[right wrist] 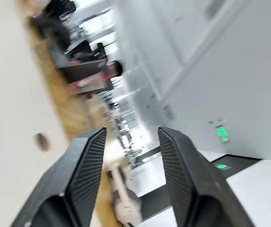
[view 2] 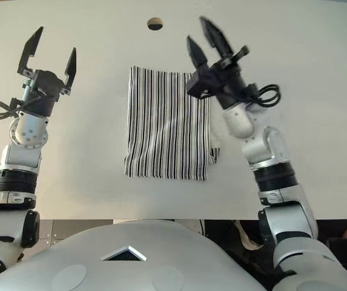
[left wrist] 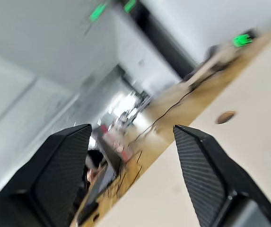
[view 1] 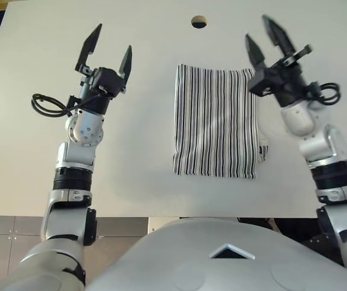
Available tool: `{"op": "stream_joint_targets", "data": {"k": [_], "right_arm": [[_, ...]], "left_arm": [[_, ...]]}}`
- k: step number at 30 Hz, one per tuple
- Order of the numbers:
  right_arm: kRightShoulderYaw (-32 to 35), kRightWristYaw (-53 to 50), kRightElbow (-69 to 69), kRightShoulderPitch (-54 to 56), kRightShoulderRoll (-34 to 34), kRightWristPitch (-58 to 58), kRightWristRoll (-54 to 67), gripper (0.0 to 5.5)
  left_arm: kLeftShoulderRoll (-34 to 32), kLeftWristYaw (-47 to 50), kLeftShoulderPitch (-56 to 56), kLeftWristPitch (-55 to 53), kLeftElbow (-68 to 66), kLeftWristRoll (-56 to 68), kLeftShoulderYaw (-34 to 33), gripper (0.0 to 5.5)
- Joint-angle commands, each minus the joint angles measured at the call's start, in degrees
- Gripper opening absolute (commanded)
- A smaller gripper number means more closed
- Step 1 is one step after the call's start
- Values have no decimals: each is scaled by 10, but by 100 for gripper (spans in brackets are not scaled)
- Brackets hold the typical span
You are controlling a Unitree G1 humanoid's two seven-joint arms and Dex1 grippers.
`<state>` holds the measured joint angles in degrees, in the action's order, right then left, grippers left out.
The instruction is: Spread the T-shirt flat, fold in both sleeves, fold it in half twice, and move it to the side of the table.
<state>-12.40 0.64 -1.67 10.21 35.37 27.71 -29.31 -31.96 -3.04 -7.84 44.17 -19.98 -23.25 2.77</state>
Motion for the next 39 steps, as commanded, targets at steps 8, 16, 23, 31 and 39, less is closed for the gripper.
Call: {"op": "stream_joint_targets", "data": {"k": [8,16,23,31,39], "right_arm": [[127,268,183,-415,281,35,20,355],[-13,298,84,-266,196,57,-67,355],[-53,294,52,-222,184,80,-74,355],[-75,293,37,-206,182,94,-71,301],[-89,279,11,-182,172,100,-78,133]], "left_arm": [[-183,-191,172,37,114,-47,71,322],[-167,-286,114,65,101,-57,188,322],[-143,-311,95,72,104,-45,246,322],[-110,-292,42,84,45,-58,270,273],[-103,-285,42,110,27,-52,284,138]]}}
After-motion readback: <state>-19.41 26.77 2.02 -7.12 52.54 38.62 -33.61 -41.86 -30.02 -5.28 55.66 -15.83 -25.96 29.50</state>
